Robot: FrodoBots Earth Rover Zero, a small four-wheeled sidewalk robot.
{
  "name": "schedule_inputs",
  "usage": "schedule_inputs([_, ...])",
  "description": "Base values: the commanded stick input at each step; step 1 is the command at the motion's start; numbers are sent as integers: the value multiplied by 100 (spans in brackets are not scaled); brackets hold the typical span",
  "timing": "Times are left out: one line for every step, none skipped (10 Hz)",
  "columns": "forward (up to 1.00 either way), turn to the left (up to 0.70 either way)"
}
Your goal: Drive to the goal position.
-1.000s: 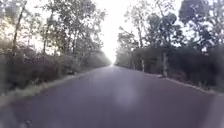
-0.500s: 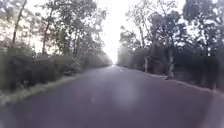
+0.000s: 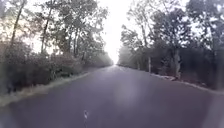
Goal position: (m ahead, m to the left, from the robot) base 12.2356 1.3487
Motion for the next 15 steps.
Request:
schedule_inputs([100, 0])
schedule_inputs([100, 0])
schedule_inputs([100, 0])
schedule_inputs([100, 0])
schedule_inputs([100, 0])
schedule_inputs([100, 0])
schedule_inputs([100, 0])
schedule_inputs([100, 0])
schedule_inputs([100, 0])
schedule_inputs([100, 0])
schedule_inputs([100, -2])
schedule_inputs([100, -19])
schedule_inputs([100, -37])
schedule_inputs([100, -29])
schedule_inputs([100, -10])
